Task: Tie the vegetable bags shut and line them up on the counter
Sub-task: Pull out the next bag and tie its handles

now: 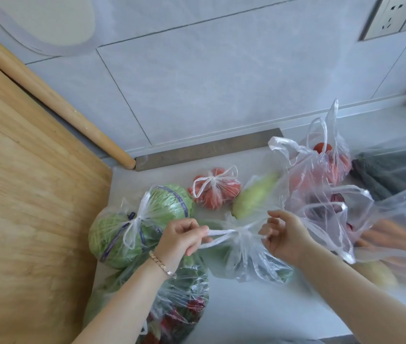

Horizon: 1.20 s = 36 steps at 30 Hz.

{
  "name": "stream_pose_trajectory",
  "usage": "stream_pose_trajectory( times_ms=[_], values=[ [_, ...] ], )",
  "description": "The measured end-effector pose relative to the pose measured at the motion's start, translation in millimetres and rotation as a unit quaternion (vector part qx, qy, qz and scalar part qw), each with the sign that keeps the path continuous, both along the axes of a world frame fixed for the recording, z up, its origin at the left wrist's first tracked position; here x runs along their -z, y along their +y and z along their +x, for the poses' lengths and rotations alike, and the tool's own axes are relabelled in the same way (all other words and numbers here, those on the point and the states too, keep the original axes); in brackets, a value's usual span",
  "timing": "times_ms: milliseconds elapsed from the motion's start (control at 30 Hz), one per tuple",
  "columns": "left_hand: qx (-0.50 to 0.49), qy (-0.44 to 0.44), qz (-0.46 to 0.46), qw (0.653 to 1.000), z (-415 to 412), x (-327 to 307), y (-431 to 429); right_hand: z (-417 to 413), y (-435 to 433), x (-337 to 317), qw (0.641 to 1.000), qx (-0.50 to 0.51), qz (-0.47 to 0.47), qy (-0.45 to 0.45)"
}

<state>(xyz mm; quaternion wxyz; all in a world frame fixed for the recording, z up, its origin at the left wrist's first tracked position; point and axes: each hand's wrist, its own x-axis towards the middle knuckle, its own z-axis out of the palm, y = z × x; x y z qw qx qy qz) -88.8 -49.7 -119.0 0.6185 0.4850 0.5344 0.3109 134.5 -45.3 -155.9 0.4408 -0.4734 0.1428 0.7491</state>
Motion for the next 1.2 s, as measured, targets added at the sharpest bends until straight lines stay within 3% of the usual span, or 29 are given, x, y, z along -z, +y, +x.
stream_pose_trajectory(
  times_ms=[67,100,233,300,400,433,500,533,600,667,833,1000,1133,1200],
  values=[
    [-0.02,-0.118,-0.036,0.992,3,-3,-1,-6,2,4,1.0,-0.018,-0.001,-0.001],
    [-0.034,-0.131,-0.049,0.99,4,0,1,-9,3,6,1.0,-0.025,-0.004,-0.015],
    [-0.148,-0.087,-0.153,0.973,-5,17,4,-6,6,17,0.997,-0.018,-0.031,-0.073],
    [-0.242,-0.148,-0.247,0.927,-9,29,-1,-5,5,19,0.996,0.004,-0.037,-0.079],
    [-0.327,-0.329,-0.312,0.829,-6,27,-4,-6,6,9,0.99,0.017,0.035,-0.135],
    [-0.325,-0.374,-0.303,0.814,-5,20,-2,-5,7,-1,0.988,-0.005,0.077,-0.131],
    [-0.28,-0.4,-0.258,0.834,-2,2,3,-5,5,-26,0.976,-0.092,0.155,-0.12],
    [-0.241,-0.371,-0.235,0.865,2,-4,5,-7,3,-36,0.962,-0.148,0.19,-0.13],
    [-0.141,-0.229,-0.181,0.946,13,-9,4,-16,-2,-53,0.92,-0.259,0.252,-0.15],
    [-0.034,-0.085,-0.125,0.988,26,-10,0,-28,-7,-61,0.881,-0.338,0.298,-0.146],
    [0.063,0.022,-0.059,0.996,39,-4,1,-36,-9,-55,0.862,-0.383,0.279,-0.183],
    [0.038,0.157,0.008,0.987,26,-3,4,-15,-4,-36,0.801,-0.425,0.217,-0.362],
    [0.006,0.222,0.021,0.975,3,1,6,0,-6,-18,0.845,-0.34,0.128,-0.393],
    [0.095,0.267,0.043,0.958,1,2,5,-2,-9,-13,0.817,-0.368,0.127,-0.425]
  ],
)
